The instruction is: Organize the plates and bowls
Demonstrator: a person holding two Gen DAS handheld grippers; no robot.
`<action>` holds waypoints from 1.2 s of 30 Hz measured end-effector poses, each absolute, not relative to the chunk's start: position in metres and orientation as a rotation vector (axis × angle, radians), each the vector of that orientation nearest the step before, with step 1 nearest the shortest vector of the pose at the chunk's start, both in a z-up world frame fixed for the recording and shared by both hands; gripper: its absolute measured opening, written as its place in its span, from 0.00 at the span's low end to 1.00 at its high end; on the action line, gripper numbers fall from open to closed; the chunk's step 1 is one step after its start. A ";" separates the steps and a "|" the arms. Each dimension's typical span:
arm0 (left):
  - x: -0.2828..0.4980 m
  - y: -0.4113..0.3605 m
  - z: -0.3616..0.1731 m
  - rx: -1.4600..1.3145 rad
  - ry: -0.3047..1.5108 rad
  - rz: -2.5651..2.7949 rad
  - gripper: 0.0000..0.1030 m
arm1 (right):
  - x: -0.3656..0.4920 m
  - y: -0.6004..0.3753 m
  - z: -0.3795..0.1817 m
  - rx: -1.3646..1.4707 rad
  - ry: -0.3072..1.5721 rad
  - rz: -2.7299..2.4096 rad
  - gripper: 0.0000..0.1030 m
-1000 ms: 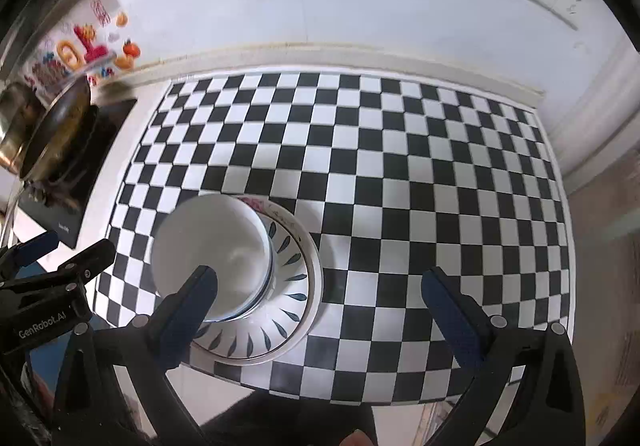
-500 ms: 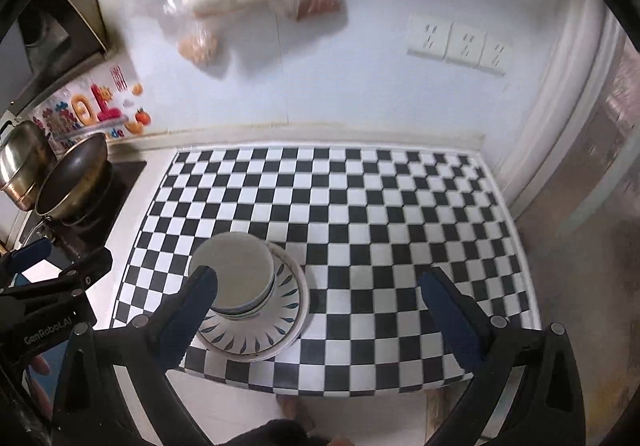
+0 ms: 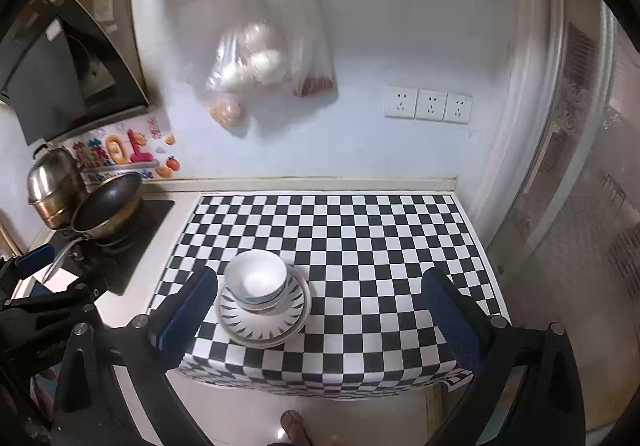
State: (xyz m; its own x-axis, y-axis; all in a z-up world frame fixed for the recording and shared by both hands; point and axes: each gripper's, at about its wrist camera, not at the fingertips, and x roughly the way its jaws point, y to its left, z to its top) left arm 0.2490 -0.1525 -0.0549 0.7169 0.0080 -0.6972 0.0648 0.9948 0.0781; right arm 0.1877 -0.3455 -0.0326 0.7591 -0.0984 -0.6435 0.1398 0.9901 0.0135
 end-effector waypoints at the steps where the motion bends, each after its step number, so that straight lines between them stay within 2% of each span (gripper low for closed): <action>1: 0.239 -0.150 -0.051 0.095 0.770 -0.025 0.93 | 0.178 -0.344 -0.029 0.061 0.694 -0.125 1.00; 22: 0.097 -0.077 -0.004 0.091 0.652 -0.072 0.93 | 0.000 -0.276 0.024 0.097 0.602 -0.231 1.00; 36: 0.044 -0.055 0.002 0.079 0.622 -0.122 0.93 | -0.063 -0.246 0.029 0.098 0.602 -0.270 1.00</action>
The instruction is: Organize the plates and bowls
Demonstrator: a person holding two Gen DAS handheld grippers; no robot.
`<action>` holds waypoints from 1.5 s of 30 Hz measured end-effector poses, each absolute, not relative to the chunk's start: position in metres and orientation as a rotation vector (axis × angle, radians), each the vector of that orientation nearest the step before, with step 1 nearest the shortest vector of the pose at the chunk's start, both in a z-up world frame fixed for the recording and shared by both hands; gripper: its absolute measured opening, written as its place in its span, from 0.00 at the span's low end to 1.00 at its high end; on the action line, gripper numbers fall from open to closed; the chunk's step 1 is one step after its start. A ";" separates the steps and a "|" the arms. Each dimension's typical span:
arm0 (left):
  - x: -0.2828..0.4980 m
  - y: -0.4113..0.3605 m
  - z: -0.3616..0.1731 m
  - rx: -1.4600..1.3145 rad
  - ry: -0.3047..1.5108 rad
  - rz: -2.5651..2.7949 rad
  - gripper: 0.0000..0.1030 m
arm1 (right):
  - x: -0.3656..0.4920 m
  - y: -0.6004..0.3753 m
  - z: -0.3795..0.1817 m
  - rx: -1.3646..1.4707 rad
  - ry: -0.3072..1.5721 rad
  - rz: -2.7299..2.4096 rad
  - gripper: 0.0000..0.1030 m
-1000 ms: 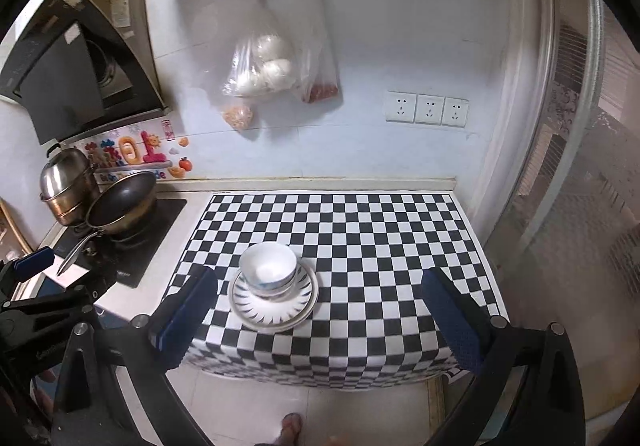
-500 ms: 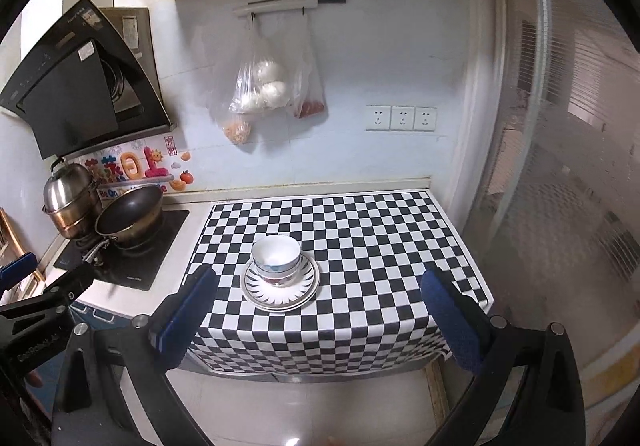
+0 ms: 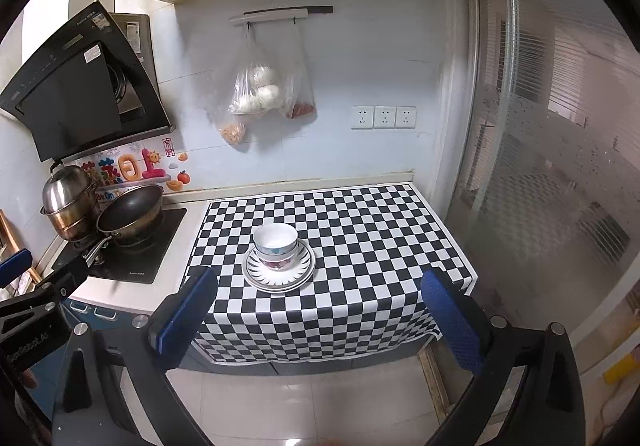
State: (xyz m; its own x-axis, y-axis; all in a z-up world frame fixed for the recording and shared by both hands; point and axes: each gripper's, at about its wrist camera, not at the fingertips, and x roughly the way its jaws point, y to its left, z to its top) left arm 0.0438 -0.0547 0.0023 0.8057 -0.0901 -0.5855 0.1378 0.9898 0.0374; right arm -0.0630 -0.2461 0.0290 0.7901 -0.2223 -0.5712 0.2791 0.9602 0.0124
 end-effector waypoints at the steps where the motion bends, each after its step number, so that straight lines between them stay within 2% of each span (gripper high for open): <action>1: 0.042 -0.054 0.002 0.081 0.623 -0.122 0.93 | -0.065 -0.245 0.029 0.099 0.602 -0.270 1.00; 45: 0.048 -0.048 0.001 0.064 0.615 -0.147 0.93 | -0.043 -0.245 0.026 0.080 0.611 -0.273 1.00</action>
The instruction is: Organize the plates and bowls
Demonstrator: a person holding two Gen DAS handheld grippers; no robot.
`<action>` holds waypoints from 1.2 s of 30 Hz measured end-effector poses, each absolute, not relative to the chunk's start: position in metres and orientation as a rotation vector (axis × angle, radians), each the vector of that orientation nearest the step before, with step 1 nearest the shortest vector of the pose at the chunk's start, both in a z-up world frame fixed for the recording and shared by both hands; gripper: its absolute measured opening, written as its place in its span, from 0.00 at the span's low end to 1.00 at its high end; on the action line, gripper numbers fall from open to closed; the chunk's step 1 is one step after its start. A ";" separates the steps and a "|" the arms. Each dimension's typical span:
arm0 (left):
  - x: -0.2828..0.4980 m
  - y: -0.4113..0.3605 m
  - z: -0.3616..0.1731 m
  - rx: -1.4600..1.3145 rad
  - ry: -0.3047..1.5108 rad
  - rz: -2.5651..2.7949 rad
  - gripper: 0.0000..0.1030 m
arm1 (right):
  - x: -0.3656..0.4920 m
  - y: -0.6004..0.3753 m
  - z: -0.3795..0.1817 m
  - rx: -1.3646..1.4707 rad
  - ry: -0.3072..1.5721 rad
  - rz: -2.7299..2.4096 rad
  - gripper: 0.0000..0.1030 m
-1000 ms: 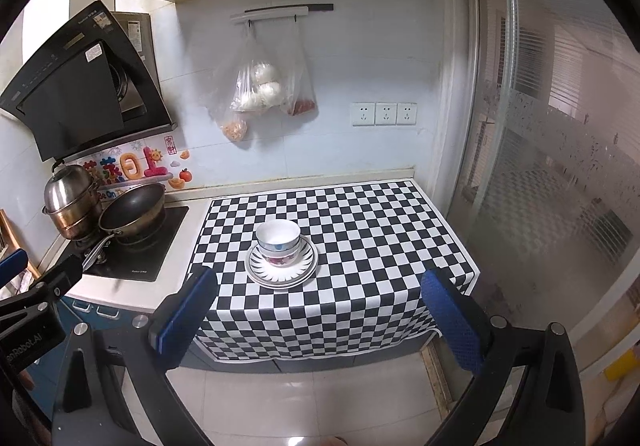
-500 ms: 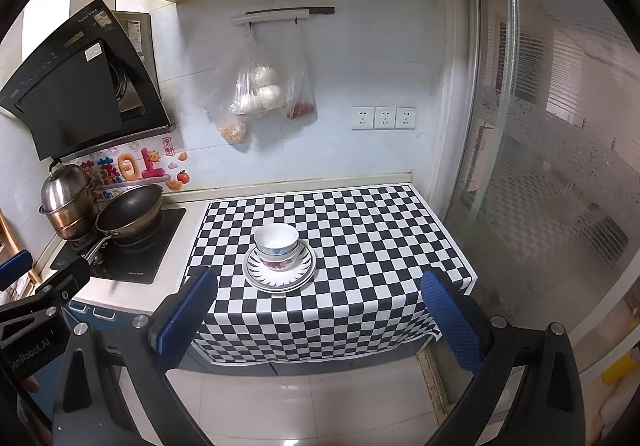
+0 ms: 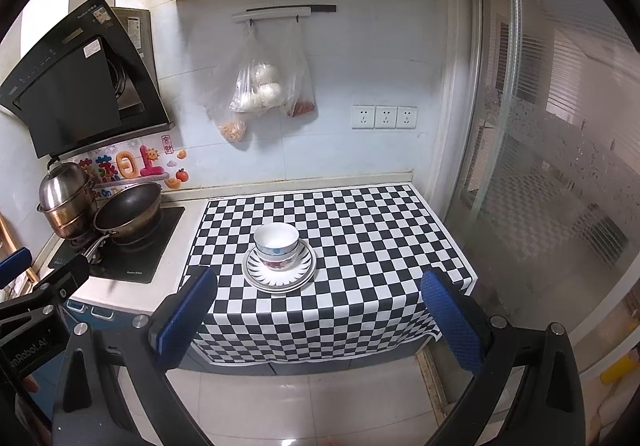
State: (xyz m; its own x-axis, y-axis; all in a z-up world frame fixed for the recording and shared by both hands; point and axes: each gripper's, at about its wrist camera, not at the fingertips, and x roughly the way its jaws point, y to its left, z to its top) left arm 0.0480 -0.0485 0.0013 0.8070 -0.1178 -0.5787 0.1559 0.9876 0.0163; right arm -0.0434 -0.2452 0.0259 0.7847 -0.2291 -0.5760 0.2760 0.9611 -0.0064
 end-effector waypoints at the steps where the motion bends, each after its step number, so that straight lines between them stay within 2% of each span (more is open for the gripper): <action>1: 0.048 -0.049 0.001 0.063 0.615 -0.148 0.93 | -0.043 -0.245 0.026 0.077 0.611 -0.275 1.00; 36: 0.042 -0.057 0.001 0.055 0.620 -0.138 0.93 | -0.042 -0.241 0.020 0.056 0.615 -0.288 1.00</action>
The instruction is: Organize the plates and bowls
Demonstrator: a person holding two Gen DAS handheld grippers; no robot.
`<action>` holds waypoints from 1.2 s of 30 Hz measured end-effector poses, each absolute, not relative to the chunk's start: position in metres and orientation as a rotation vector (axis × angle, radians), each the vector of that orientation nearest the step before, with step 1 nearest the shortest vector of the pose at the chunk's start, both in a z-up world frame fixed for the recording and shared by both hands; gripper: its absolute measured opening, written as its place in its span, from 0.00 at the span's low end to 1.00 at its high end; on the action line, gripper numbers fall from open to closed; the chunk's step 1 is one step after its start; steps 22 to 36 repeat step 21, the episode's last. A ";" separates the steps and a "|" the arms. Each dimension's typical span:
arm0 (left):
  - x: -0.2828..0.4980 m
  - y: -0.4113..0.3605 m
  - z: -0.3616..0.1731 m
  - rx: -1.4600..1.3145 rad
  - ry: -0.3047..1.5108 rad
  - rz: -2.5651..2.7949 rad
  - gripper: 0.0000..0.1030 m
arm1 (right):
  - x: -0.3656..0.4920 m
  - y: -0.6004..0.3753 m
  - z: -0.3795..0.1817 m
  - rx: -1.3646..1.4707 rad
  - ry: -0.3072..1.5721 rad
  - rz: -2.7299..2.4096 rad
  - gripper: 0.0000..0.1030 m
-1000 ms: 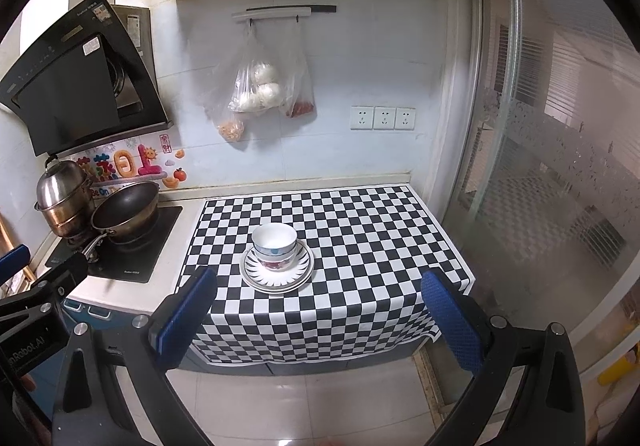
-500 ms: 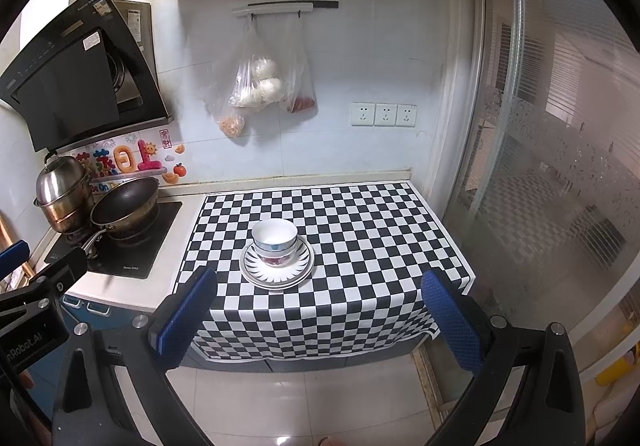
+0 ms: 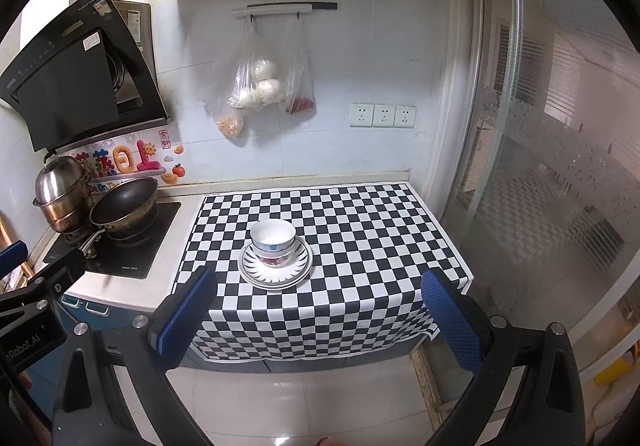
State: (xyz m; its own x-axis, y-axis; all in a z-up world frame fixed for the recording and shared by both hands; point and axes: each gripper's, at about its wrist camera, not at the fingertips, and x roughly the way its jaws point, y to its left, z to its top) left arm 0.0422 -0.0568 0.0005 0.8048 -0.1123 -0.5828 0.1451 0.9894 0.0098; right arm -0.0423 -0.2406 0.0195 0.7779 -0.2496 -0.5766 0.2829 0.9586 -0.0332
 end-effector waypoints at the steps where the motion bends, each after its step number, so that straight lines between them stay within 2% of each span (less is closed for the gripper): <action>1: 0.041 -0.057 0.001 0.055 0.619 -0.138 0.93 | -0.042 -0.241 0.019 0.056 0.615 -0.288 1.00; 36: 0.036 -0.061 0.006 0.062 0.606 -0.138 0.93 | -0.049 -0.243 0.020 0.064 0.616 -0.296 1.00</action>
